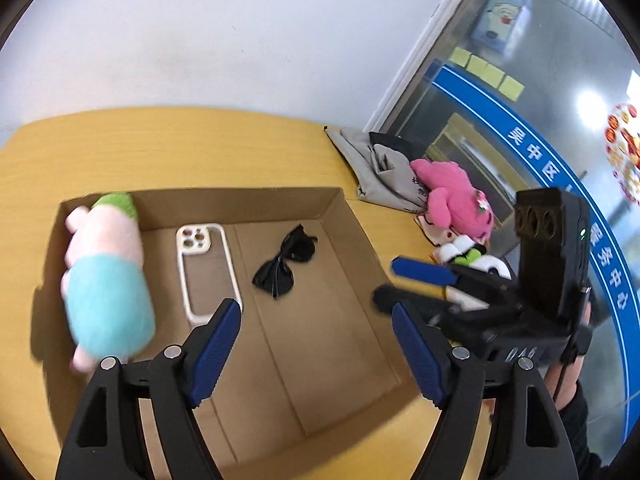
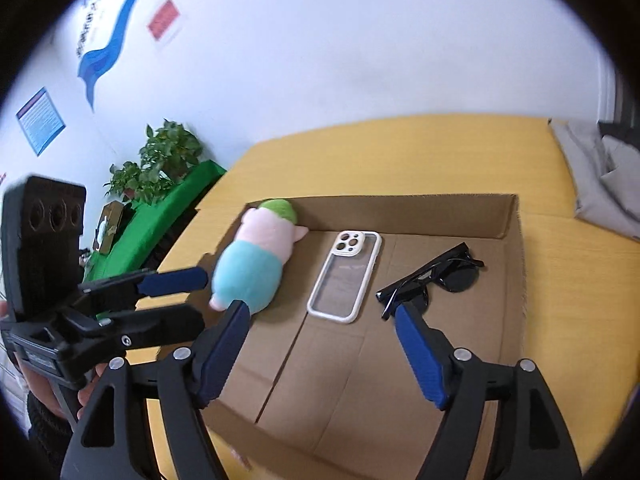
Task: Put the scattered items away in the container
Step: 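Open the right gripper to drop the sunglasses into the box, then move both grippers toward the white earbuds case on the table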
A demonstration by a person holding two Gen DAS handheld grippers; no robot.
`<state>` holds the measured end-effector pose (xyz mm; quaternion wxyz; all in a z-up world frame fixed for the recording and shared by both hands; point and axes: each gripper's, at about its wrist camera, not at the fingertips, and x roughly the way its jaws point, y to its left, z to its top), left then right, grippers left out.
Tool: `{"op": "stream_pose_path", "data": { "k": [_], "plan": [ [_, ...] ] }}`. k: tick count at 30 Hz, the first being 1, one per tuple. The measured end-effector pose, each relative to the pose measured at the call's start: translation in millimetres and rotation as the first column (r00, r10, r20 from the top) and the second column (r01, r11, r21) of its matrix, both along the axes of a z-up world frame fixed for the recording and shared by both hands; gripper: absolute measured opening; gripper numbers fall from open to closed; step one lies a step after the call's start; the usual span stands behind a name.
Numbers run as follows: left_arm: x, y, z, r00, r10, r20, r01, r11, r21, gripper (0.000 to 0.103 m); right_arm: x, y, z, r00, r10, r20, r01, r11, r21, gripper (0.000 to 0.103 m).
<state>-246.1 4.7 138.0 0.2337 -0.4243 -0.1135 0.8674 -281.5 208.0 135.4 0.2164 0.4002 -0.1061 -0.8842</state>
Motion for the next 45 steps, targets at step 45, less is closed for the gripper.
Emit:
{"op": "stream_pose_path", "data": {
  "k": [45],
  "plan": [
    [184.4,-24.7,-88.0,0.989,0.141,0.053,-0.140,0.990,-0.022,0.090,229.4,-40.5,-93.9,0.995,0.097,-0.020,-0.090,0.965,0.245,0.076]
  ]
}}
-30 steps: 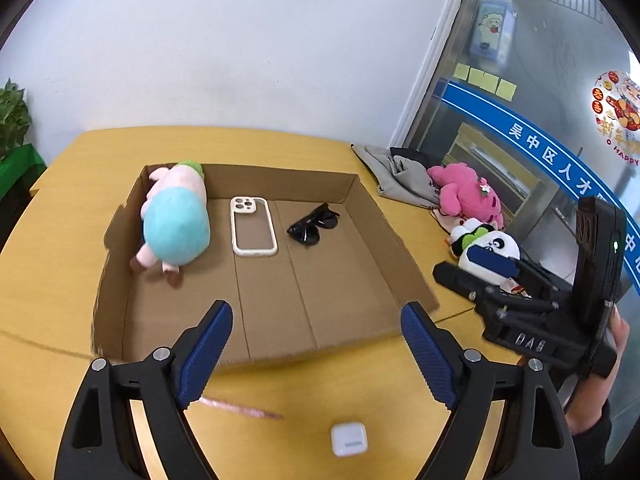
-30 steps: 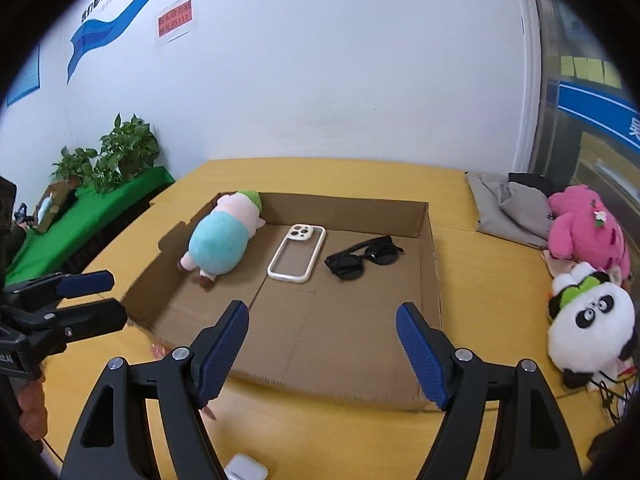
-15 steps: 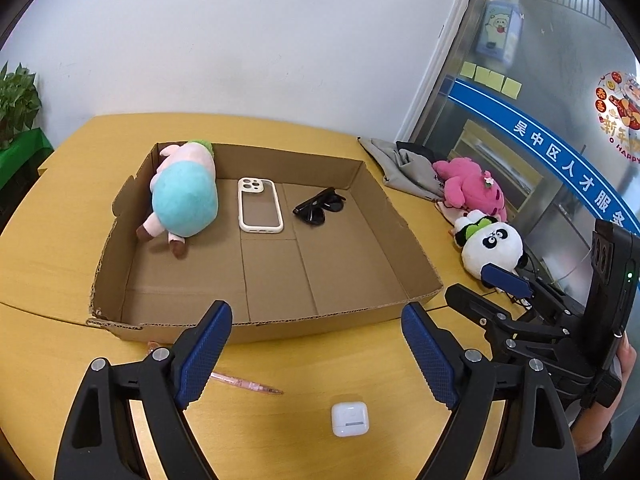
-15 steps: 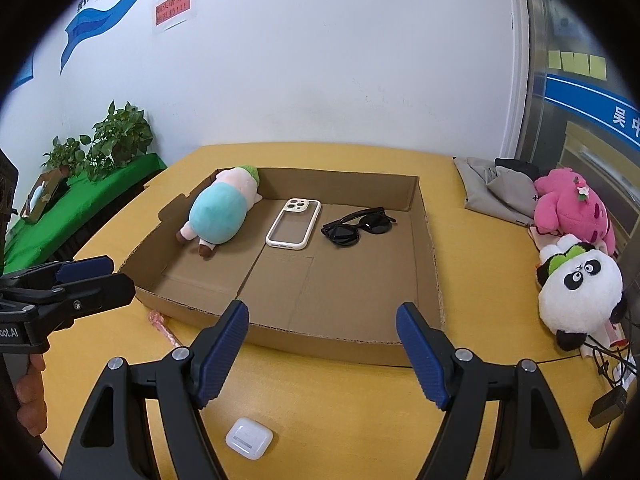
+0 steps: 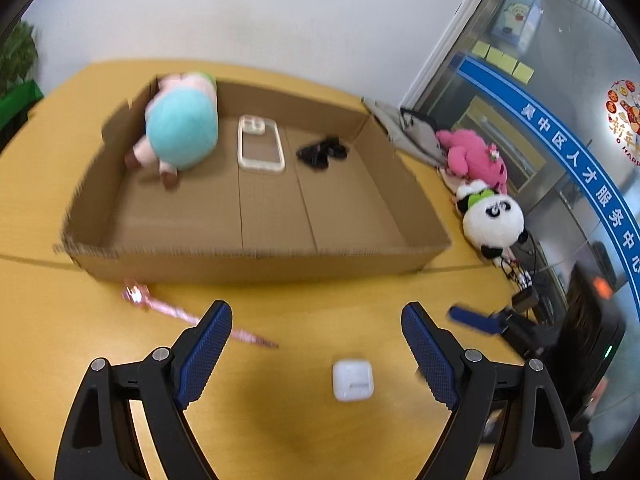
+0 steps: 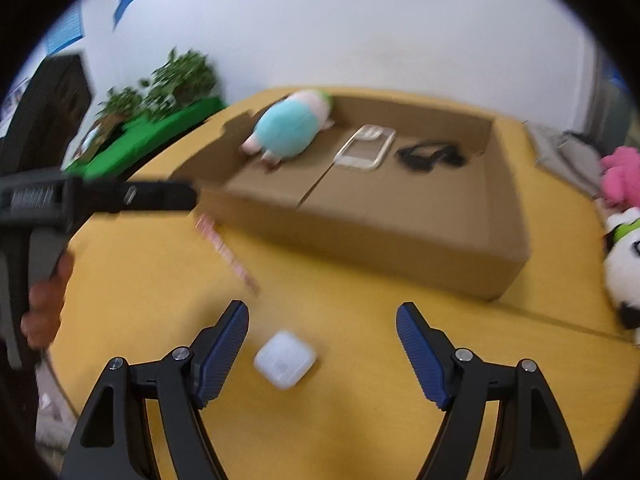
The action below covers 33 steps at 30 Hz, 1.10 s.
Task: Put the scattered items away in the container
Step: 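Move both grippers toward the white earbuds case on the table, then close both grippers on the earbuds case and lift it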
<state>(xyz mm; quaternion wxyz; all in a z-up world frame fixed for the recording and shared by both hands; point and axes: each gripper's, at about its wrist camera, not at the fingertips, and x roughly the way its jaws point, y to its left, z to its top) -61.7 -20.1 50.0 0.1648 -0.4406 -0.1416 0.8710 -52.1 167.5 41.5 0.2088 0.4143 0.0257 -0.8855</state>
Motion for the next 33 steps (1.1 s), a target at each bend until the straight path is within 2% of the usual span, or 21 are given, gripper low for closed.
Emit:
{"op": "stream_pose_path", "data": {
  "k": [5,13,15,17,19,24,27,28,32,33],
  "plan": [
    [-2.5,-0.2,-35.8,0.995,-0.026,0.099,0.020,0.998,0.058,0.090,4.7,-16.0,-41.4,0.995,0.075,0.073,-0.075,0.997,0.005,0.076],
    [-3.7,12.5,-62.5,0.978,-0.095,0.184,0.074,0.990,0.122,0.090,-3.2,-36.3,-57.0,0.988,0.114,0.106,-0.119,0.992,0.045,0.076],
    [-4.5,17.9,-68.1,0.971,-0.115,0.207,0.090,0.988,0.125,0.087,-1.1,-42.6,-59.4,0.986,0.127,0.106,-0.135,0.988,0.075,0.071],
    [-5.0,23.0,-72.6,0.964,-0.135,0.227,0.107,0.986,0.131,0.081,-0.2,-44.3,-64.9,0.985,0.124,0.116,-0.135,0.986,0.098,0.055],
    [-5.7,29.4,-76.0,0.954,-0.165,0.250,0.129,0.979,0.156,0.077,2.1,-41.6,-64.5,0.988,0.110,0.106,-0.120,0.988,0.098,0.048],
    [-9.4,48.4,-90.2,0.918,-0.243,0.314,0.169,0.955,0.243,0.061,8.1,-39.3,-61.8,0.988,0.113,0.105,-0.123,0.988,0.090,0.046],
    [-11.1,48.0,-98.2,0.909,-0.234,0.346,0.150,0.956,0.253,0.058,15.0,-38.2,-61.0,0.989,0.113,0.099,-0.121,0.989,0.087,0.047],
    [-11.7,45.5,-101.5,0.905,-0.229,0.358,0.135,0.954,0.269,0.054,16.3,-37.6,-61.3,0.989,0.112,0.097,-0.120,0.989,0.084,0.047],
    [-12.8,32.6,-114.0,0.894,-0.192,0.404,0.065,0.950,0.307,0.023,15.2,-34.7,-61.8,0.990,0.106,0.096,-0.113,0.991,0.073,0.047],
    [-12.9,29.7,-116.4,0.892,-0.191,0.410,0.054,0.945,0.323,0.024,14.2,-34.4,-62.0,0.990,0.106,0.095,-0.113,0.991,0.071,0.046]
  ]
}}
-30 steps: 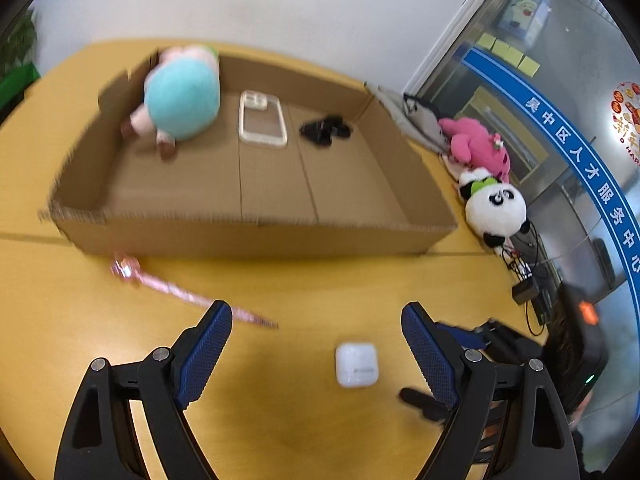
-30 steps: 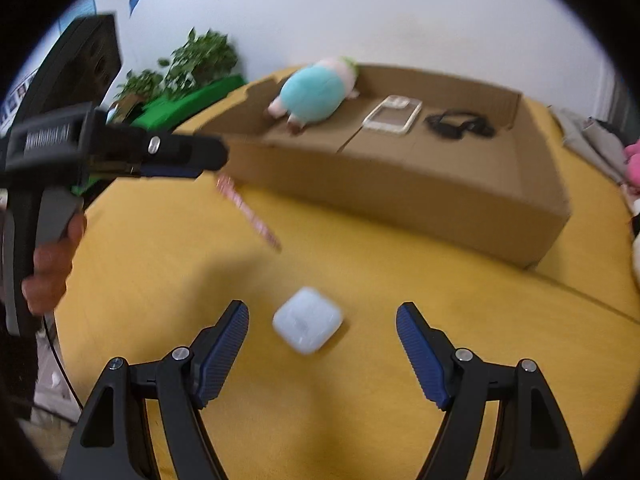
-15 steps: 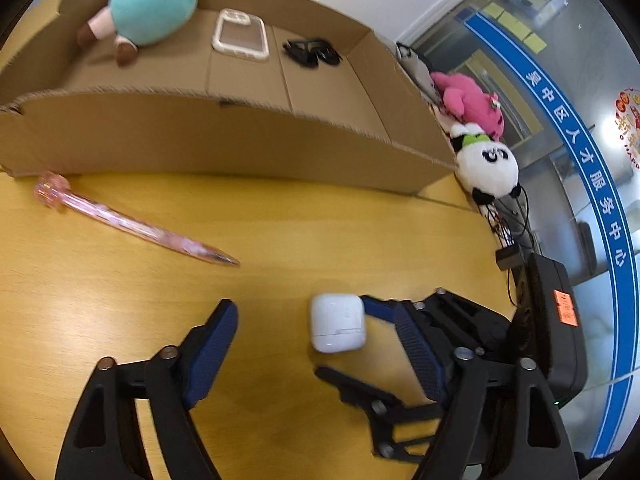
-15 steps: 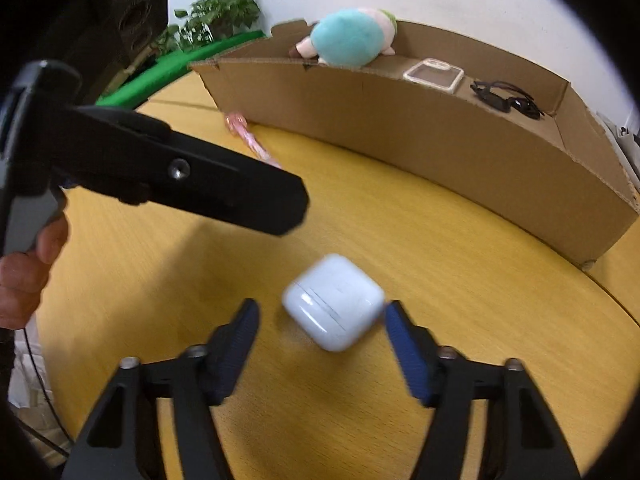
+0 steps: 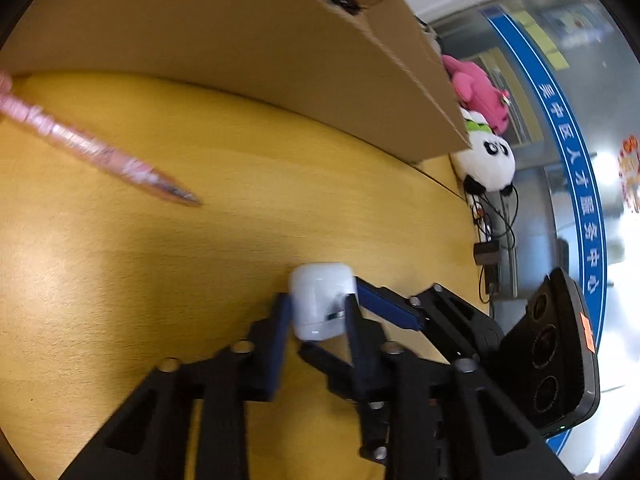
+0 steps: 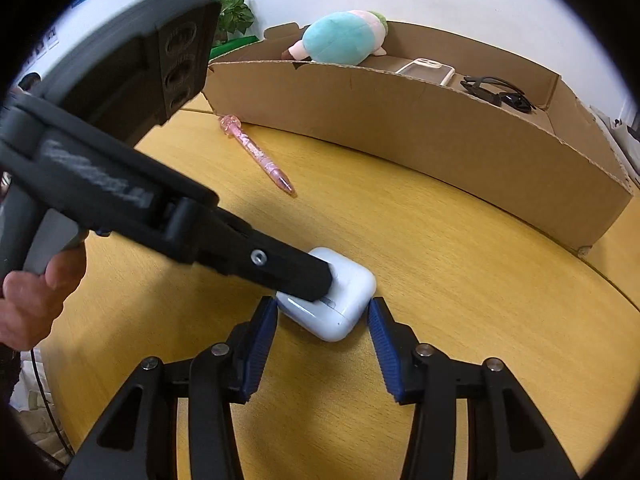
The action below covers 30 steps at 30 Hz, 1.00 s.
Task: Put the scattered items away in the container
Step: 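Close both grippers on the earbuds case and lift it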
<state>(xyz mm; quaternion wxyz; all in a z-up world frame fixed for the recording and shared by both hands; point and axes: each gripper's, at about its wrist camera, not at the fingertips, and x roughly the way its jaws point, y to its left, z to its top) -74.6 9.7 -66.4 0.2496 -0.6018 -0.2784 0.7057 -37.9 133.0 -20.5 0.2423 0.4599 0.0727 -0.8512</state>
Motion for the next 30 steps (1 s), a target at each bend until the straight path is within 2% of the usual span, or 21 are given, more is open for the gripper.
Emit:
{"op": "stream_pose_path", "data": {
  "k": [5,10,14,18,20,27,30],
  "plan": [
    [0.7,-6.5,-5.6,0.999,0.026,0.028,-0.028,0.998,0.053,0.022,-0.2,0.9,0.6,1.000,-0.003,0.003,0.003,1.000,-0.019,0.046],
    [0.9,-11.9,-13.1,0.996,0.055,0.064,-0.063,0.990,0.127,0.023,-7.7,11.8,0.8,0.999,-0.014,0.033,0.017,0.995,-0.096,0.045],
    [-0.5,-11.3,-14.9,0.995,0.064,0.076,-0.077,0.979,0.188,0.039,-10.0,13.9,0.4,0.999,-0.017,0.042,0.022,0.993,-0.115,0.045],
    [-1.5,-8.1,-11.8,0.996,0.057,0.066,-0.067,0.985,0.160,0.036,-8.4,12.0,1.0,0.999,-0.015,0.037,0.019,0.994,-0.111,0.045],
    [-1.6,-8.1,-12.1,0.996,0.060,0.071,-0.070,0.987,0.146,0.027,-7.1,11.7,3.1,1.000,-0.016,0.022,0.018,0.994,-0.108,0.045],
    [0.9,-15.3,-8.0,0.995,0.078,0.065,-0.090,0.972,0.216,0.027,-6.1,19.5,13.2,1.000,-0.030,0.009,0.031,0.985,-0.171,0.045],
    [1.7,-20.4,-11.6,0.990,0.108,0.091,-0.129,0.956,0.265,0.039,-4.9,22.8,17.3,0.999,-0.031,0.007,0.032,0.973,-0.228,0.045]
  ]
}}
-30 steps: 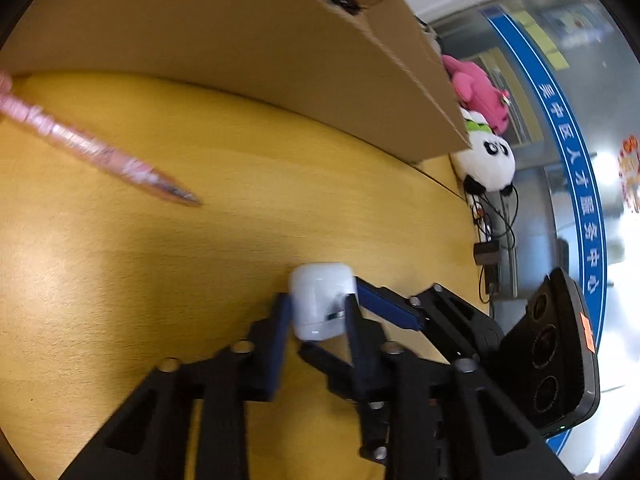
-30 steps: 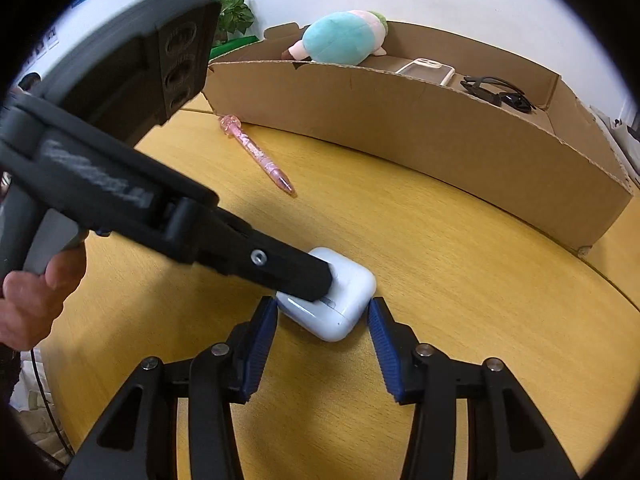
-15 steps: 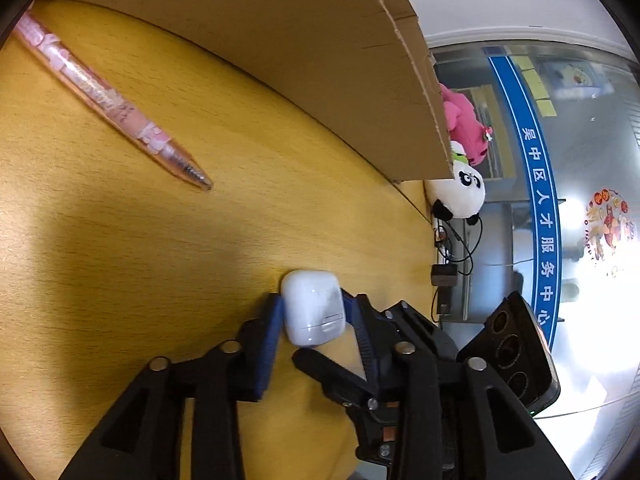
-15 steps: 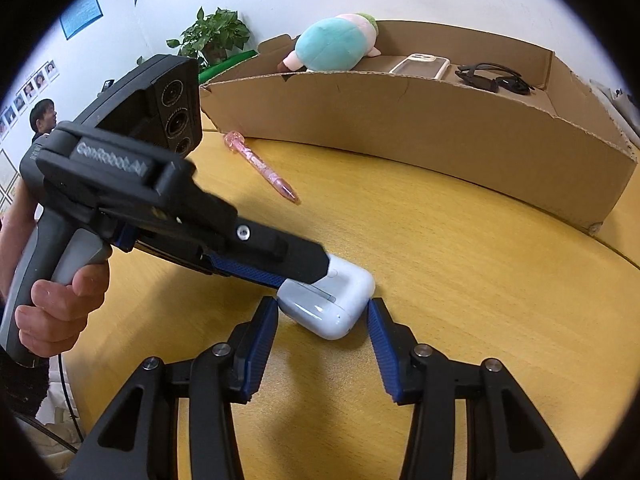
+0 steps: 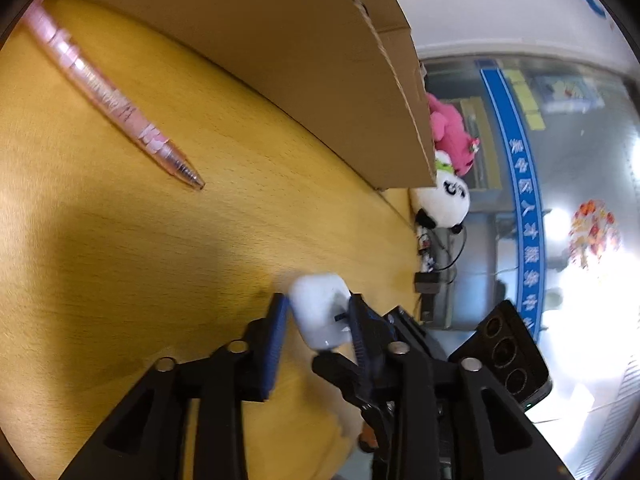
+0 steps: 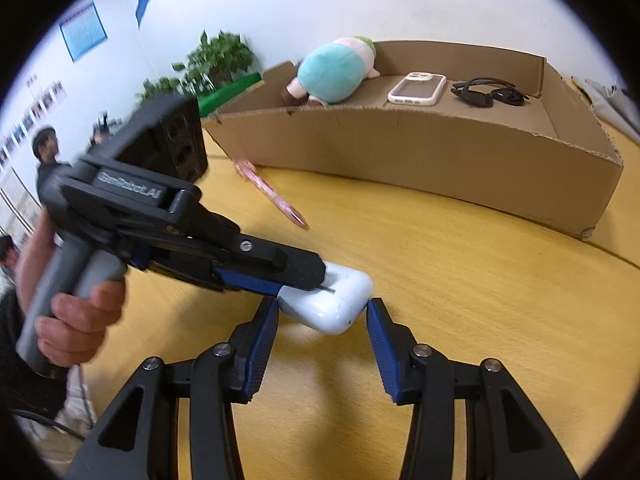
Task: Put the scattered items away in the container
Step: 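Close both grippers on the earbuds case and lift it, then carry the earbuds case with both grippers over the box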
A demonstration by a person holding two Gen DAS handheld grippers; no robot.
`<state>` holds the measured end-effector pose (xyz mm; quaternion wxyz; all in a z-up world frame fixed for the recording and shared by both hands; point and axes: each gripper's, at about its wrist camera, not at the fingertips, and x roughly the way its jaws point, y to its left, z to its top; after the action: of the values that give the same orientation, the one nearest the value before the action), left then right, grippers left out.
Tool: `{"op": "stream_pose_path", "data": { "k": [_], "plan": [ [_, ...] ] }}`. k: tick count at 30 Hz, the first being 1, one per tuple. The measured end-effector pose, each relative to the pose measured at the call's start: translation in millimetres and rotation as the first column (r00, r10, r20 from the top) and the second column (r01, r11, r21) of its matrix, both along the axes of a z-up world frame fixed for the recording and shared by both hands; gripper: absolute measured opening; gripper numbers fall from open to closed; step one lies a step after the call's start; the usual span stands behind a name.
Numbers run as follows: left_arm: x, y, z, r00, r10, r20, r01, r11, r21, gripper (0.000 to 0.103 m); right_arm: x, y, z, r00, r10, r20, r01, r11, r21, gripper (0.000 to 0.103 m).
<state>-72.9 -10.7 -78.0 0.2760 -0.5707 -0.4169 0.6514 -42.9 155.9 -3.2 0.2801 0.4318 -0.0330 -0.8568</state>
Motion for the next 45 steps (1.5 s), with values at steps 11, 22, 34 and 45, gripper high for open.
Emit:
{"op": "stream_pose_path", "data": {
  "k": [11,22,34,45],
  "plan": [
    [-0.2,-5.6,6.7,1.000,0.022,-0.014,-0.023,0.998,-0.065,0.022,2.2,-10.3,-1.8,0.999,0.034,0.009,-0.034,0.998,0.056,0.045],
    [6.2,0.2,13.8,0.999,-0.012,-0.038,0.008,0.995,-0.101,0.015,-11.7,-17.8,-10.1,0.998,0.008,0.070,-0.017,0.992,0.125,0.047],
    [8.4,6.7,14.0,0.998,-0.035,-0.052,0.031,0.997,-0.071,0.019,-12.8,-19.6,-16.8,0.997,-0.014,0.080,0.001,0.986,0.165,0.041],
    [5.6,9.4,30.3,0.993,-0.077,-0.094,0.064,0.989,-0.132,0.022,-15.3,-36.5,-3.8,0.999,0.034,0.037,-0.042,0.970,0.241,0.040]
  ]
}}
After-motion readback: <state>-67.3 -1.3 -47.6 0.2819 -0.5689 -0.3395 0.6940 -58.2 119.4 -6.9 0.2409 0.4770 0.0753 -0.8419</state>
